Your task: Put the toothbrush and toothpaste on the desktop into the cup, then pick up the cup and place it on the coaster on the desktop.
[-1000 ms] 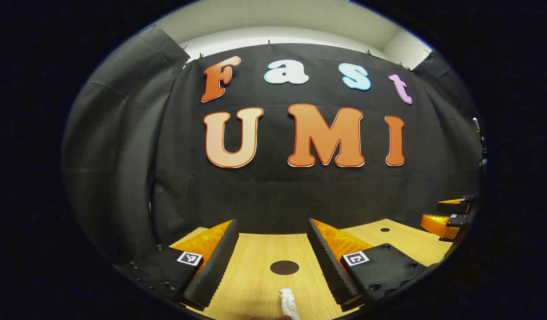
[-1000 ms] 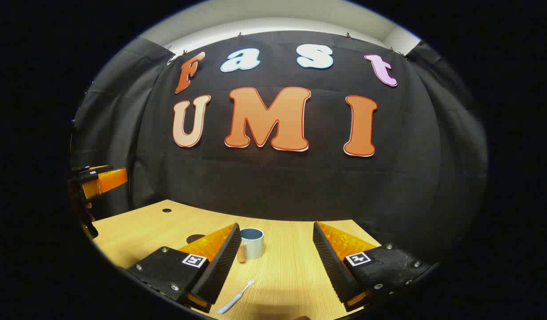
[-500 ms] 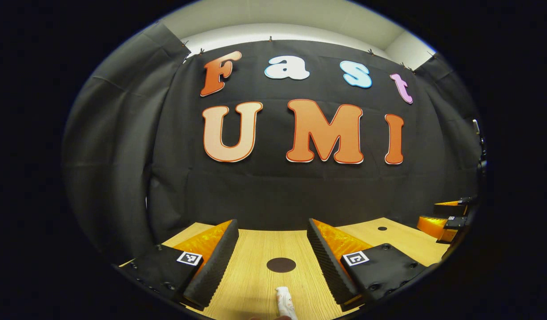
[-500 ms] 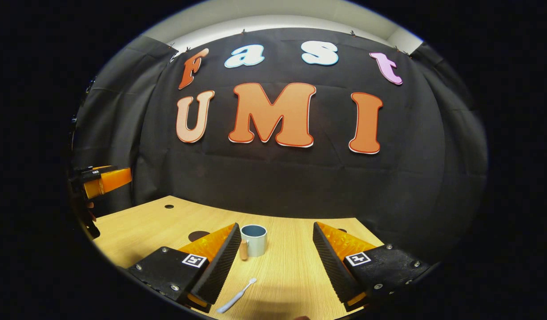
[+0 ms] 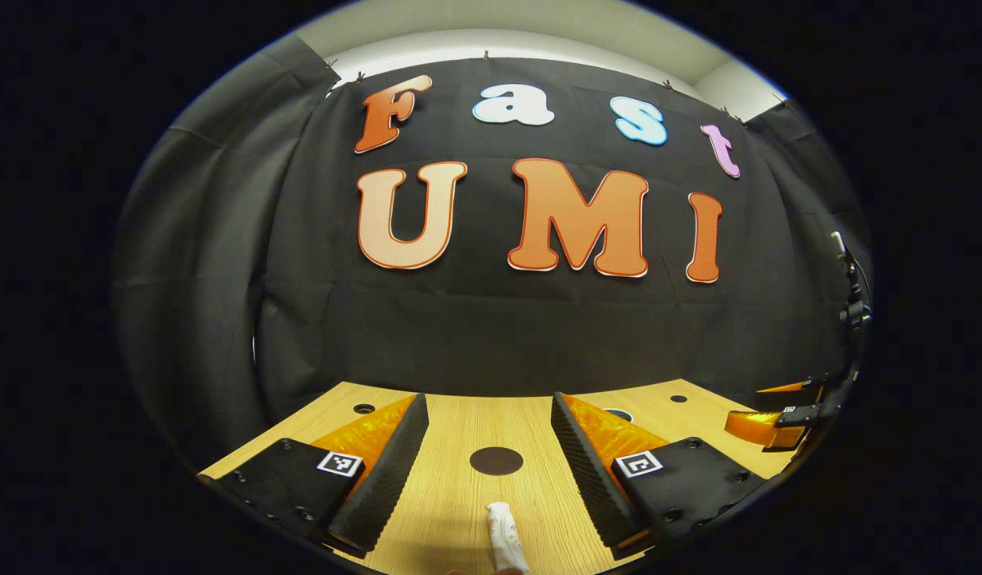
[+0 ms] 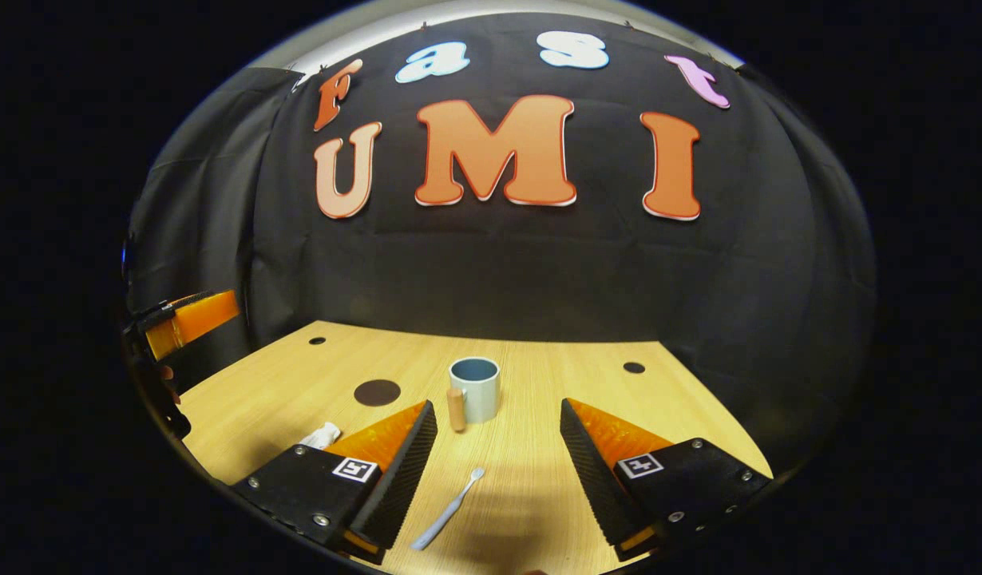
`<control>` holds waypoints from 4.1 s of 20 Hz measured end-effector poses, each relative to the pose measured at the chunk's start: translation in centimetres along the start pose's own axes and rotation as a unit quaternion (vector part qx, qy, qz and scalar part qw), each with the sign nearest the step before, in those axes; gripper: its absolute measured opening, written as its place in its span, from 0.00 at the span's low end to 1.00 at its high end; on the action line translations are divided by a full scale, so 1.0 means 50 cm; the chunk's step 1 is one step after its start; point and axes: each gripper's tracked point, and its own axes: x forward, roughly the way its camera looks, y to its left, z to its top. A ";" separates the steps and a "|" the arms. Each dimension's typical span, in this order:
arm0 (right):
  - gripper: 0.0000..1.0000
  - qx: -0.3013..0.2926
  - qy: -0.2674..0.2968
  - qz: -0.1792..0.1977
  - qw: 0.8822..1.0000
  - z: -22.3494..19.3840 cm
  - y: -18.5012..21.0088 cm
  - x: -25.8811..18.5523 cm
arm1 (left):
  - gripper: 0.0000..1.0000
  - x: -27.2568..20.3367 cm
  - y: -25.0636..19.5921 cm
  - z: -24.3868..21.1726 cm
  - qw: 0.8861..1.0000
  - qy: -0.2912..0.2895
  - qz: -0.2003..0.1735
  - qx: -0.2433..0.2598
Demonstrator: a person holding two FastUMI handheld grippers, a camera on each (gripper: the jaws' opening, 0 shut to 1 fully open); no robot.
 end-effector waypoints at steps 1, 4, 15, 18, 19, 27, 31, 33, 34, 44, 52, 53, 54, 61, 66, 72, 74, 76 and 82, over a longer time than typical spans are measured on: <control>0.89 0.000 0.020 0.002 1.000 -0.019 0.009 0.005 | 0.99 0.002 -0.002 -0.011 1.000 0.005 -0.001 0.004; 0.88 -0.012 0.078 0.002 0.997 -0.081 0.020 0.026 | 0.99 0.009 -0.015 -0.049 0.999 0.029 -0.008 0.013; 0.81 0.001 0.234 0.014 0.972 -0.267 0.061 0.069 | 1.00 0.047 -0.013 -0.318 0.971 0.236 -0.013 0.023; 0.81 0.006 0.267 0.014 0.964 -0.309 0.067 0.079 | 1.00 0.059 -0.003 -0.381 0.957 0.289 0.001 0.022; 0.81 0.006 0.276 0.012 0.961 -0.321 0.069 0.082 | 1.00 0.060 -0.001 -0.401 0.952 0.306 0.003 0.019; 0.58 0.032 0.319 0.023 0.947 -0.335 0.096 0.097 | 1.00 0.078 0.006 -0.442 0.922 0.387 0.006 0.008; 0.22 0.025 0.322 0.010 0.946 -0.343 0.087 0.107 | 0.75 0.094 -0.020 -0.468 0.900 0.435 -0.004 -0.015; 0.14 0.034 0.323 0.017 0.946 -0.350 0.075 0.112 | 0.51 0.135 -0.018 -0.460 0.901 0.433 -0.001 -0.015; 0.13 0.031 0.319 0.020 0.947 -0.349 0.076 0.112 | 0.46 0.156 -0.017 -0.448 0.904 0.428 0.001 -0.014; 0.06 0.052 0.266 0.051 0.961 -0.316 0.091 0.134 | 0.19 0.469 -0.050 -0.320 0.906 0.423 -0.007 -0.023; 0.06 0.111 0.115 0.072 0.985 -0.146 0.047 0.156 | 0.19 0.595 -0.174 -0.166 0.915 0.403 -0.004 -0.008; 0.06 0.112 0.094 0.075 0.986 -0.119 0.043 0.158 | 0.18 0.591 -0.177 -0.131 0.917 0.399 -0.005 -0.007; 0.06 0.114 0.076 0.078 0.987 -0.092 0.040 0.163 | 0.18 0.572 -0.171 -0.086 0.918 0.396 -0.005 -0.006; 0.06 0.108 -0.059 0.088 0.989 0.082 0.015 0.179 | 0.18 0.562 -0.280 0.164 0.928 0.372 -0.006 0.008; 0.05 0.089 -0.136 0.076 0.984 0.178 0.011 0.203 | 0.18 0.599 -0.400 0.488 0.932 0.362 0.001 0.019; 0.05 0.075 -0.204 0.082 0.973 0.239 0.011 0.209 | 0.18 0.621 -0.447 0.705 0.939 0.344 -0.003 0.023; 0.05 0.056 -0.232 0.075 0.968 0.262 0.007 0.210 | 0.18 0.595 -0.455 0.765 0.940 0.339 -0.002 0.023; 0.05 0.055 -0.259 0.080 0.961 0.275 0.010 0.213 | 0.18 0.537 -0.388 0.649 0.943 0.333 -0.001 0.021; 0.05 0.033 -0.290 0.082 0.953 0.255 0.018 0.257 | 0.18 0.512 -0.418 0.780 0.949 0.315 0.001 0.027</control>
